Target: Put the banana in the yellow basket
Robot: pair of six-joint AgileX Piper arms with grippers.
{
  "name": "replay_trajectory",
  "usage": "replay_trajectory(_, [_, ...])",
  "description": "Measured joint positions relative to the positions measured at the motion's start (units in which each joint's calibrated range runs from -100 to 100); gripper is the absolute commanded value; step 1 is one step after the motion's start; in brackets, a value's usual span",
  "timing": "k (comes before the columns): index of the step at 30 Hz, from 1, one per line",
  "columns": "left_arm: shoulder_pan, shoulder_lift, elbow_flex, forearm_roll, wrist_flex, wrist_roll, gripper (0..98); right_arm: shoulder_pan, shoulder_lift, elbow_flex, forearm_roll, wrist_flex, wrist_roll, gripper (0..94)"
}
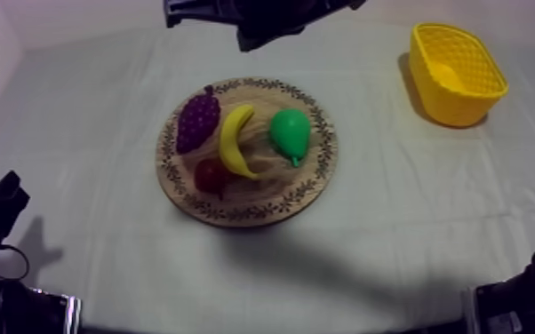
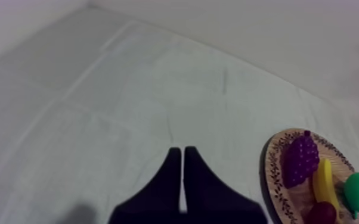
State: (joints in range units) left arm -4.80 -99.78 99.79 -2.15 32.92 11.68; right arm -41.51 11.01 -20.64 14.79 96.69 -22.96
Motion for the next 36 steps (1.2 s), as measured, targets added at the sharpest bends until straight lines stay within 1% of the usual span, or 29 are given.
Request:
replay_trajectory(5, [0.0,0.0,0.0,0.0,0.0,0.0,0.1,-0.41,2.62,-1.37,-0.21,-0.04,-0.67,2.5])
replay_trajectory(7, [0.0,0.0,0.0,0.0,0.0,0.0,0.1,-0.47,3.33,-1.6,-0.21,-0.06,-0.98,7.6])
replay_trajectory(9, [0.0,0.0,0.0,0.0,0.0,0.0,0.1,-0.43,3.91,-2.03,-0.21,-0.27,-1.28,16.3])
replay_trajectory(13, [0.0,0.0,0.0,0.0,0.0,0.0,0.1,-0.15,4.46,-2.25,-0.47,-0.52,-1.42,42.9])
replay_trajectory(14, [0.0,0.0,0.0,0.0,0.0,0.0,0.1,-0.13,4.6,-2.25,-0.74,-0.6,-1.38,48.1])
replay_trajectory(19, [0.0,0.0,0.0,0.0,0.0,0.0,0.1,-0.17,5.29,-2.39,-1.18,-0.91,-1.11,62.7])
replay_trajectory(21, [0.0,0.0,0.0,0.0,0.0,0.0,0.1,-0.03,5.51,-2.39,-1.24,-1.34,-1.25,65.2])
replay_trajectory(24, [0.0,0.0,0.0,0.0,0.0,0.0,0.1,0.13,5.96,-2.39,-1.3,-1.62,-1.31,65.9])
replay_trajectory(29, [0.0,0.0,0.0,0.0,0.0,0.0,0.1,0.38,6.57,-1.61,-1.47,-2.56,-1.31,63.4])
replay_trajectory(36, [0.0,0.0,0.0,0.0,0.0,0.0,0.1,1.53,9.66,2.02,-1.95,-7.25,-0.86,61.6])
